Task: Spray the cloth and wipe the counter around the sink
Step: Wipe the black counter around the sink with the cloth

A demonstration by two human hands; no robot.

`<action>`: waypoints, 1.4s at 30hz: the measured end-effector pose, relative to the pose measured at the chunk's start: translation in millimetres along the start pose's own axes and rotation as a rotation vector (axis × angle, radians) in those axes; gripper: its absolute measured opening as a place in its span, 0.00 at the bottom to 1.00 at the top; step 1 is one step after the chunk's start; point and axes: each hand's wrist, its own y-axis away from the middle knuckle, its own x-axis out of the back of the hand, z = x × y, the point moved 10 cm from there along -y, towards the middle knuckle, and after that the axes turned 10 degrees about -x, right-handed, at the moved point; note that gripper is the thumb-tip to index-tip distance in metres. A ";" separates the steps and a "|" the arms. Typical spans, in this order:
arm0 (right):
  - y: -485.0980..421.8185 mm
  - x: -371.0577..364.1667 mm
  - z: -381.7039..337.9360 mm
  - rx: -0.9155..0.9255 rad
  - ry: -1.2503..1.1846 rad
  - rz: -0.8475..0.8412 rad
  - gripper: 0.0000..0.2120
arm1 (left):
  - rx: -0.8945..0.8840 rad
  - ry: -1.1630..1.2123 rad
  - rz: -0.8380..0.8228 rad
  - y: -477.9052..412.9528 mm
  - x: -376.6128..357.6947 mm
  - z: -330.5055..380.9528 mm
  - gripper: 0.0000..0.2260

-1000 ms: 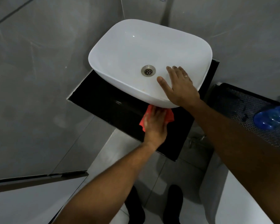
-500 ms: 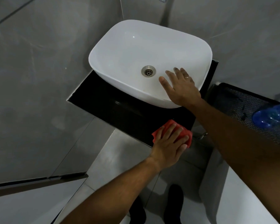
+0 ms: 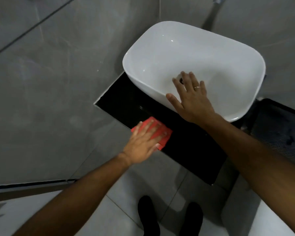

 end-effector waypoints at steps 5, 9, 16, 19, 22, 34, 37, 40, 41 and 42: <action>-9.4 -3.7 -3.5 -0.045 -0.052 -0.028 0.39 | 0.014 -0.093 -0.046 37.6 7.7 -102.4 0.23; -9.0 -2.7 -2.2 -0.068 -0.045 -0.021 0.40 | 0.036 -0.143 -0.097 52.4 17.7 -173.6 0.23; -8.0 -1.2 -1.6 -0.073 -0.065 -0.015 0.40 | 0.013 -0.210 -0.221 62.9 26.2 -215.0 0.25; -7.4 0.1 -0.9 -0.083 -0.065 -0.020 0.40 | 0.046 -0.208 -0.177 60.7 27.6 -204.3 0.25; -7.7 -0.4 -2.1 -0.080 -0.047 -0.033 0.41 | -0.005 -0.245 -0.113 55.7 22.9 -174.9 0.25; 6.1 17.8 7.7 -0.058 -0.363 0.039 0.37 | -0.329 -0.249 0.088 4.1 4.6 21.5 0.22; 16.9 23.9 23.5 -0.059 -0.396 0.059 0.37 | -0.368 -0.221 0.134 -3.5 4.2 66.2 0.22; 26.5 31.9 48.2 -0.103 -0.452 0.061 0.36 | -0.408 -0.151 0.153 -17.2 4.8 115.8 0.20; 29.2 34.6 55.8 -0.119 -0.470 0.063 0.36 | -0.428 -0.125 0.157 -21.2 4.5 133.3 0.20; 33.8 38.1 66.3 -0.141 -0.490 0.069 0.36 | -0.457 -0.107 0.157 -26.4 3.3 152.9 0.20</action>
